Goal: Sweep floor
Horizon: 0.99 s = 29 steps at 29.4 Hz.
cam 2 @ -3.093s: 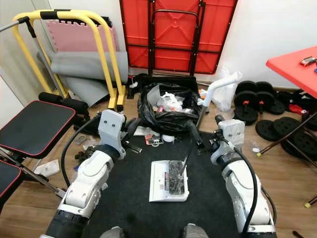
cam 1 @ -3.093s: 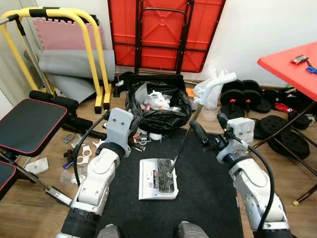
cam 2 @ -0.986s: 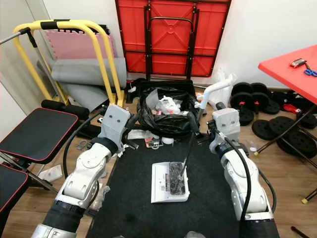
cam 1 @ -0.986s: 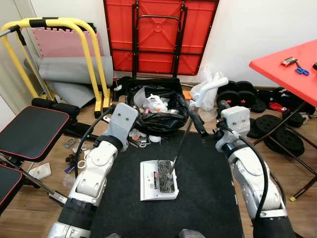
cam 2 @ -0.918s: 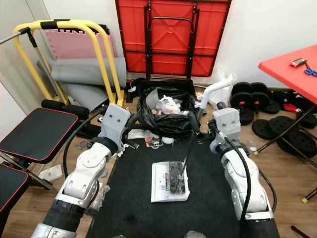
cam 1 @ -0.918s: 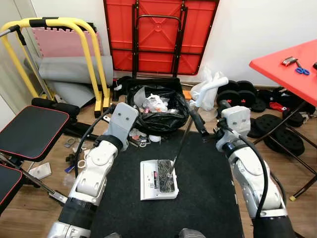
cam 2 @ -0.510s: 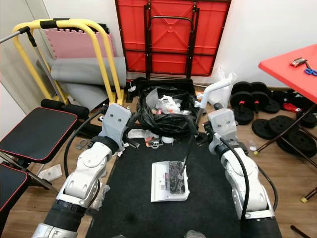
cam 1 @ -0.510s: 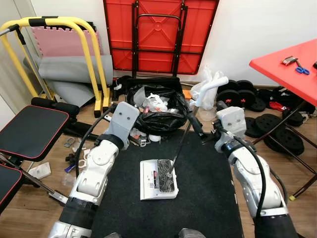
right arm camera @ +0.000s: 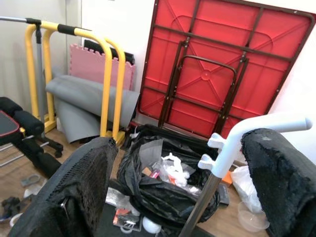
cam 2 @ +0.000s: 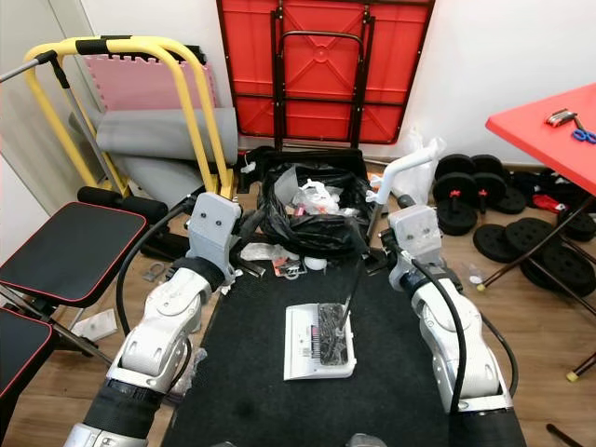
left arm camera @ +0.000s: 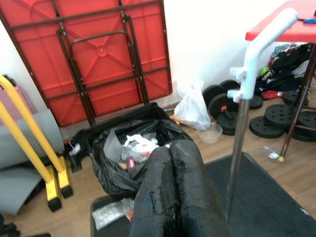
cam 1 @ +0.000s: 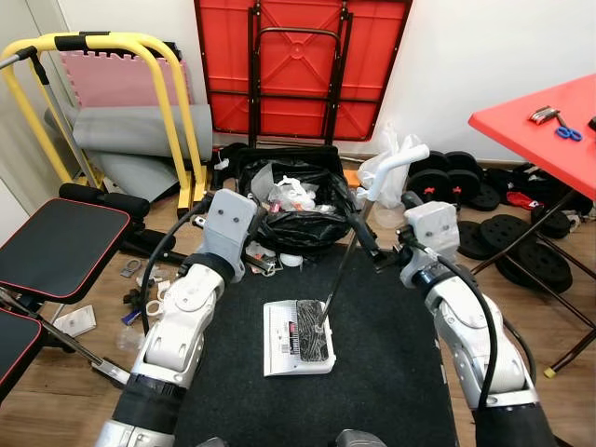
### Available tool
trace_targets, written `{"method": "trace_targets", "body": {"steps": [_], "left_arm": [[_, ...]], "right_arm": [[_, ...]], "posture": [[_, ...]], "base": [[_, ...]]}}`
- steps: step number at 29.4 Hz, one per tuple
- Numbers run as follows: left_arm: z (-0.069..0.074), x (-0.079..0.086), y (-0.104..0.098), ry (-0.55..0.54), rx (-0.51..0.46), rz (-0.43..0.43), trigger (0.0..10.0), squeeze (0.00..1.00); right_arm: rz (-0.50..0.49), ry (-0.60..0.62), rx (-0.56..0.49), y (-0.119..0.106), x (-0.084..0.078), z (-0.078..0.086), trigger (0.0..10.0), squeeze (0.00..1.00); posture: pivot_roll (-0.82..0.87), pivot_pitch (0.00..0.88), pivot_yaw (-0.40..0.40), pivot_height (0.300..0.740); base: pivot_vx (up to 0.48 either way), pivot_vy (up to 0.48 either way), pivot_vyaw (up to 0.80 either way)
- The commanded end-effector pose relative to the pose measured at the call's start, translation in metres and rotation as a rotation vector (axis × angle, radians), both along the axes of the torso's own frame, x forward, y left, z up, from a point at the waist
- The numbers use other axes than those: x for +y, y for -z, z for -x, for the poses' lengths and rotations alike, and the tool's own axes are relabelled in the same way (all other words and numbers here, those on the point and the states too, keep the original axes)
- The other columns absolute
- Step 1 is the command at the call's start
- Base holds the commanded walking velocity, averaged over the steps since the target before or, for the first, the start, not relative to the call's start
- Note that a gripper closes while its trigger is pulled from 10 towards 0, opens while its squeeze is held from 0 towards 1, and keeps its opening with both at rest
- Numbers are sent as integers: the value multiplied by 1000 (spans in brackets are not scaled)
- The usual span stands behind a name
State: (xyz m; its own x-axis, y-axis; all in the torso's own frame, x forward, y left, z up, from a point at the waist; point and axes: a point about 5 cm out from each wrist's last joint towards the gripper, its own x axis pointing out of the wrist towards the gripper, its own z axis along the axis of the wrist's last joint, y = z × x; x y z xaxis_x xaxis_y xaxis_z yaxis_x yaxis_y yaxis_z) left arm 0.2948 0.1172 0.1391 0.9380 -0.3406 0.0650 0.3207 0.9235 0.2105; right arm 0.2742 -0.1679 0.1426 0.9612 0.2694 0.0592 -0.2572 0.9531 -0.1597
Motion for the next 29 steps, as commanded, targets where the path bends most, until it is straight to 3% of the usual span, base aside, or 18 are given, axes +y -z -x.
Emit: {"method": "trace_targets", "body": {"steps": [1,9,16,29], "left_arm": [[4,-7,4,112,38,-7,10000,0],[5,-7,8,112,63,20,10000,0],[5,-9,5,139,34,40,10000,0],[4,-9,10,136,71,38,10000,0]], "right_arm": [[-14,4,19,2,-2,1,10000,0],[-34,-40,43,6,3,6,10000,0],[-33,-64,57,9,4,4,10000,0],[-31,-90,76,13,6,4,10000,0]], "posture": [[-213,12,-112,740],[-214,4,-113,740],[-213,0,-115,740],[-198,0,-115,740]], "base": [[0,0,0],[0,0,0],[0,0,762],[0,0,781]]}}
